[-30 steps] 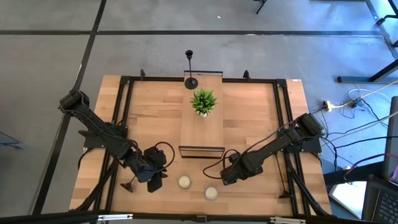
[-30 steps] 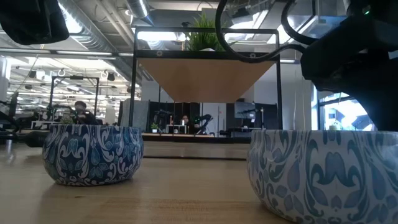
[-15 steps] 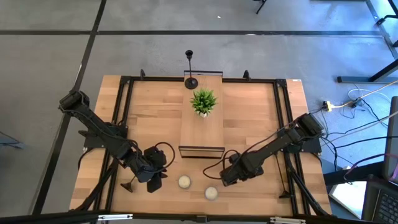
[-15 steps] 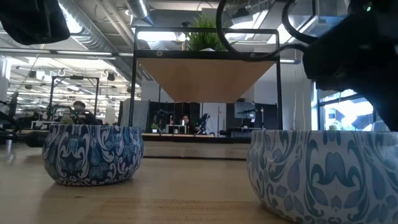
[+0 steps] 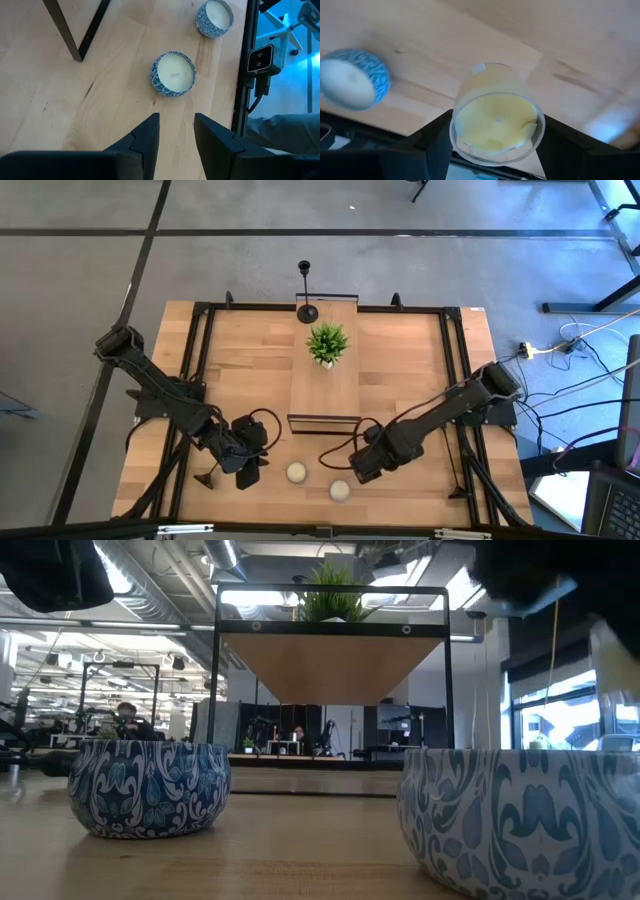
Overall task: Pick & Place candle stick holders
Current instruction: Put the transparent scented candle on the shelf
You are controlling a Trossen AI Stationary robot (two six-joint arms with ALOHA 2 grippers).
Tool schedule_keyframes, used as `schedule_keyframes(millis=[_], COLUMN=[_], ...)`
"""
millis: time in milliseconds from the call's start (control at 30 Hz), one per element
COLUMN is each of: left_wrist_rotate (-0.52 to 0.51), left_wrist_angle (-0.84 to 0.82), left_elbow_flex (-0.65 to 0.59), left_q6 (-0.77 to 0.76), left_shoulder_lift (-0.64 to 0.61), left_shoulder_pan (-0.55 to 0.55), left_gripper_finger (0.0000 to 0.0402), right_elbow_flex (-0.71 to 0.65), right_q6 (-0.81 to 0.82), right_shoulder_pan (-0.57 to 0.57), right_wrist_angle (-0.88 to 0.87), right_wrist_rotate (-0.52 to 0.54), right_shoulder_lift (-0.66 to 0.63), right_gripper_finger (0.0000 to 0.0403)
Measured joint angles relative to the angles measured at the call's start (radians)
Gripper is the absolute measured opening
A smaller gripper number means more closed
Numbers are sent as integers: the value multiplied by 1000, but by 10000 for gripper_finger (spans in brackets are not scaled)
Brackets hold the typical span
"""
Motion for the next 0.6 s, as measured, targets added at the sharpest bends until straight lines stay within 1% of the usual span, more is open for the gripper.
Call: schedule_keyframes(millis=[167, 333, 467, 600], left_wrist_rotate=[0, 0, -1, -1], left_wrist_angle=[0, 0, 0, 0], left_elbow_flex=[0, 0, 0, 0], left_q6=[0, 0, 0, -1], left_shoulder_lift=[0, 0, 0, 0], left_shoulder_pan=[0, 0, 0, 0], left_gripper_finger=[118, 118, 118, 118], right_elbow_flex=[175, 343, 452, 521], right_q6=[-47, -78, -108, -166], right_shoulder_pan=[-4, -27, -53, -89], right_wrist_angle=[-190, -342, -402, -399], right_wrist_rotate=[58, 134, 207, 250], right_shoulder_lift=[0, 0, 0, 0], right_gripper_finger=[238, 238, 238, 238])
